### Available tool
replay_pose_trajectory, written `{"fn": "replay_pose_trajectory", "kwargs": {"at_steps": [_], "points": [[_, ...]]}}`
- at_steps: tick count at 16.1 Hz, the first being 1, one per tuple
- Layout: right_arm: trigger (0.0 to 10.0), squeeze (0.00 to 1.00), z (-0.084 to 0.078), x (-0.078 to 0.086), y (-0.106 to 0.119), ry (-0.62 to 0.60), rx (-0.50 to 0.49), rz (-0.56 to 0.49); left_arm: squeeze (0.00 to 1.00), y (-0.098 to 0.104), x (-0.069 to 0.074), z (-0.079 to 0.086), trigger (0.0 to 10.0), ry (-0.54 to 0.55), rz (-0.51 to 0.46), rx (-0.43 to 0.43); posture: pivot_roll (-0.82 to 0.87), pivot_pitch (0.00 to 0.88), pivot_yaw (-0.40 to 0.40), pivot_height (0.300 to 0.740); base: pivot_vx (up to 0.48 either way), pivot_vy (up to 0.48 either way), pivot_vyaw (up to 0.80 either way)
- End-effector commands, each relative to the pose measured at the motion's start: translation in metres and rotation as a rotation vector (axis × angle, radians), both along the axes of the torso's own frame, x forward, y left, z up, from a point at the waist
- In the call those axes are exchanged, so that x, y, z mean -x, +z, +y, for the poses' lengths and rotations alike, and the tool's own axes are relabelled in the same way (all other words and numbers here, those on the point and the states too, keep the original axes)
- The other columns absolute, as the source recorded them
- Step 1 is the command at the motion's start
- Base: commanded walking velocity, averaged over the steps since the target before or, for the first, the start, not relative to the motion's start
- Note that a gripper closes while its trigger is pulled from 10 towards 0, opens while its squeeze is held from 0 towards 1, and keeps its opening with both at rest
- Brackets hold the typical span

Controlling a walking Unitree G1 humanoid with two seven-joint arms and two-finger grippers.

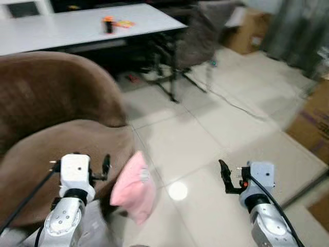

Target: Move the pillow to the sofa from floor

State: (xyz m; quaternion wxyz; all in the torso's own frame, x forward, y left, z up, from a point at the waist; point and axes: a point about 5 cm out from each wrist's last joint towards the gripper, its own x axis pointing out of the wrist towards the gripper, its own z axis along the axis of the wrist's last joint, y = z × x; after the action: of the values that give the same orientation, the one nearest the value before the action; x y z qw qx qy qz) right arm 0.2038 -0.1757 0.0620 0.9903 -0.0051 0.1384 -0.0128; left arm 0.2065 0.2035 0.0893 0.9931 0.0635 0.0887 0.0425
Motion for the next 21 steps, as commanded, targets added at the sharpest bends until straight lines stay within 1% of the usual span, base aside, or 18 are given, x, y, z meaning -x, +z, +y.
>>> {"fn": "replay_pose_trajectory", "kwargs": {"at_steps": [1,2,3,5,6,7,8,9,10,11,13,15,17,21], "points": [[10.0,1.0,0.0,0.0,-0.001,0.002,0.01,0.008,1.0,0.004,-0.001,0.0,10.0,0.001,-0.006,-0.001,-0.07,0.0,0.031,0.74,0.0,0.0,0.8],[10.0,1.0,0.001,-0.003,0.001,0.009,0.043,-0.003,1.0,0.003,-0.003,-0.002,10.0,-0.038,0.037,0.017,-0.08,0.0,0.05,0.74,0.0,0.0,0.8],[10.0,1.0,-0.004,-0.004,0.002,-0.002,0.067,-0.006,1.0,0.002,-0.005,-0.002,10.0,-0.041,0.052,0.03,-0.09,0.0,0.053,0.74,0.0,0.0,0.8],[10.0,1.0,-0.012,-0.007,0.007,-0.017,0.081,-0.014,1.0,0.006,-0.009,-0.005,10.0,-0.024,0.042,0.033,-0.09,0.0,0.057,0.74,0.0,0.0,0.8],[10.0,1.0,-0.019,-0.016,0.014,-0.026,0.092,-0.026,1.0,0.009,-0.018,-0.012,10.0,-0.059,0.031,-0.001,-0.09,0.0,0.018,0.74,0.0,0.0,0.8],[10.0,1.0,-0.016,-0.023,0.015,-0.021,0.079,-0.03,1.0,0.011,-0.019,-0.013,10.0,-0.084,0.015,-0.026,-0.09,0.0,0.02,0.74,0.0,0.0,0.8],[10.0,1.0,-0.016,-0.023,0.015,-0.021,0.079,-0.03,1.0,0.011,-0.019,-0.013,10.0,-0.084,0.015,-0.026,-0.09,0.0,0.02,0.74,0.0,0.0,0.8],[10.0,1.0,-0.008,-0.023,0.015,-0.01,0.052,-0.033,1.0,0.012,-0.016,-0.01,10.0,-0.066,0.009,-0.035,-0.1,0.0,0.019,0.74,0.0,0.0,0.8],[10.0,1.0,-0.002,-0.024,0.017,0.0,0.042,-0.037,1.0,0.011,-0.016,-0.009,10.0,-0.05,0.012,-0.02,-0.11,0.0,0.015,0.74,0.0,0.0,0.8],[10.0,1.0,0.0,-0.026,0.018,0.006,0.041,-0.04,1.0,0.011,-0.017,-0.009,10.0,-0.044,0.014,-0.011,-0.11,0.0,0.014,0.74,0.0,0.0,0.8],[10.0,1.0,0.005,-0.032,0.019,0.0,0.033,-0.028,1.0,0.008,-0.017,-0.01,10.0,-0.03,0.018,-0.015,-0.1,0.0,0.003,0.74,0.0,-0.382,0.0],[10.0,1.0,0.007,-0.037,0.021,0.009,0.031,-0.034,1.0,0.011,-0.018,-0.01,10.0,-0.027,0.007,-0.02,-0.09,0.0,-0.008,0.74,0.0,-0.407,0.0],[10.0,1.0,0.008,-0.043,0.02,0.013,0.051,-0.036,1.0,0.011,-0.02,-0.011,10.0,-0.023,-0.001,-0.033,-0.09,0.0,-0.01,0.74,0.0,-0.405,0.0],[10.0,1.0,0.003,-0.045,0.025,0.003,0.062,-0.05,1.0,0.011,-0.023,-0.012,10.0,-0.016,-0.011,-0.027,-0.08,0.0,-0.02,0.74,0.0,-0.395,0.0]]}}
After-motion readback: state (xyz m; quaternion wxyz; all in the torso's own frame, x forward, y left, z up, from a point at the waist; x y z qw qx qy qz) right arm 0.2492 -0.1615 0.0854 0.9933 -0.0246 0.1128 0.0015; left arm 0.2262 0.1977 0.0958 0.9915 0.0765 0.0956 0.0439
